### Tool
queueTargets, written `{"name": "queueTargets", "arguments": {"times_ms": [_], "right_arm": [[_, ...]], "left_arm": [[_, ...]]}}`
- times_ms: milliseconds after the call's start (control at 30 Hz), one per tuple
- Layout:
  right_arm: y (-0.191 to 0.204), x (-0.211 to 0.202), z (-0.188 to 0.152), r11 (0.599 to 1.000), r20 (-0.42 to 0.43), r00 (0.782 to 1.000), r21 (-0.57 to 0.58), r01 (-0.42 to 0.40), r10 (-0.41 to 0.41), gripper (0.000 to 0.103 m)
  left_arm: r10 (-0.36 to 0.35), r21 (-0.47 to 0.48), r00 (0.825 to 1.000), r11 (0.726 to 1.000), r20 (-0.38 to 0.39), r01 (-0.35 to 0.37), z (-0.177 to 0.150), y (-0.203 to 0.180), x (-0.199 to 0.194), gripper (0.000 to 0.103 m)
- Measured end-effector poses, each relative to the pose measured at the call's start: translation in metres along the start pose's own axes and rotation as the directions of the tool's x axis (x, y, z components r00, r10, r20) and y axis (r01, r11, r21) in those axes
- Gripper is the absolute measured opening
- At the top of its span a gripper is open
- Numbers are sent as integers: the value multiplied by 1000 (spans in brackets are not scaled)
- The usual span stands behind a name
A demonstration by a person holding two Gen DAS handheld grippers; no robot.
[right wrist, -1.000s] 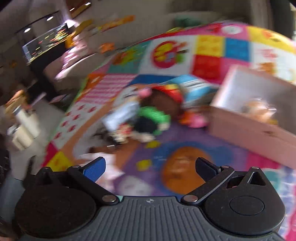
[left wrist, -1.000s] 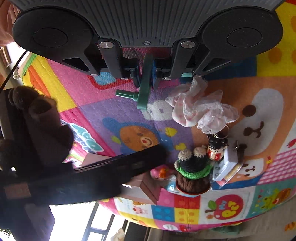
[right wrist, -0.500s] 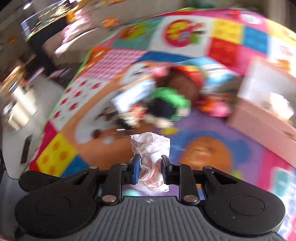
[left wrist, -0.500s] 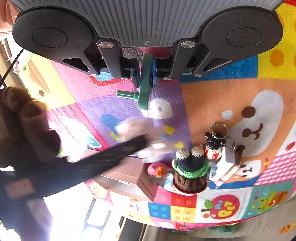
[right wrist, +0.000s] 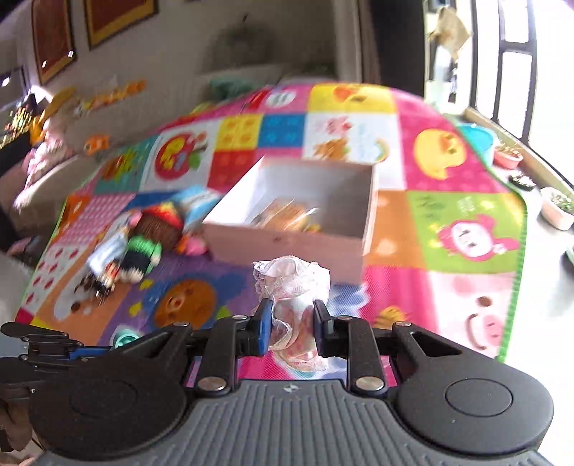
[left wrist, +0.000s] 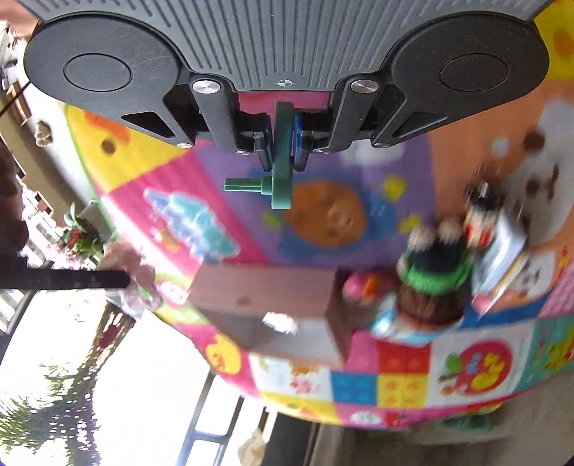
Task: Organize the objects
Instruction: 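Carry the teal toy into the box with the left tool while the right tool grasps the pink lace scrunchie, then release the pink lace scrunchie into the box with the right tool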
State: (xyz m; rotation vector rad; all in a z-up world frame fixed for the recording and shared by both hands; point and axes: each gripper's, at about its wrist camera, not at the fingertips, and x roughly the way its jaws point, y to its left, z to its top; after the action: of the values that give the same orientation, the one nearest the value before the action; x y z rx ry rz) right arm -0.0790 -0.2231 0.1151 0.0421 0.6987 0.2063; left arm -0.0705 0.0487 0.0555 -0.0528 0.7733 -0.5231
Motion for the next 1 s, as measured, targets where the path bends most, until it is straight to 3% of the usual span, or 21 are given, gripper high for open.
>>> {"name": "queueTargets", "arguments": {"times_ms": [133, 267, 400, 500, 633, 800, 900, 1000], "right_arm": [[-26, -18, 6, 999, 98, 995, 40, 11, -15, 23], [-43, -17, 8, 996, 151, 988, 86, 7, -20, 23], [-50, -9, 6, 996, 161, 987, 94, 0, -15, 23], [-53, -1, 6, 995, 153, 988, 98, 7, -22, 23], [-55, 9, 10, 996, 142, 990, 94, 8, -21, 23], [-51, 36, 39, 995, 138, 990, 95, -31, 17, 23], [-48, 70, 71, 994, 128, 991, 106, -41, 27, 23], [-42, 122, 105, 997, 92, 996, 81, 9, -17, 23]], "left_arm": [[0, 70, 994, 998, 112, -8, 70, -21, 14, 14], [9, 44, 983, 999, 184, -18, 134, -25, 53, 14], [76, -48, 989, 996, 125, -70, 165, -7, 112, 16], [83, -164, 993, 984, 90, -67, 162, 16, 129, 18], [59, -240, 984, 971, 167, -18, 144, 38, 103, 18], [16, -122, 982, 992, 189, 8, 95, 38, 57, 18], [45, -82, 987, 996, 157, -32, 58, 42, 40, 18], [104, -96, 987, 991, 120, -92, 33, 55, 32, 18]]}}
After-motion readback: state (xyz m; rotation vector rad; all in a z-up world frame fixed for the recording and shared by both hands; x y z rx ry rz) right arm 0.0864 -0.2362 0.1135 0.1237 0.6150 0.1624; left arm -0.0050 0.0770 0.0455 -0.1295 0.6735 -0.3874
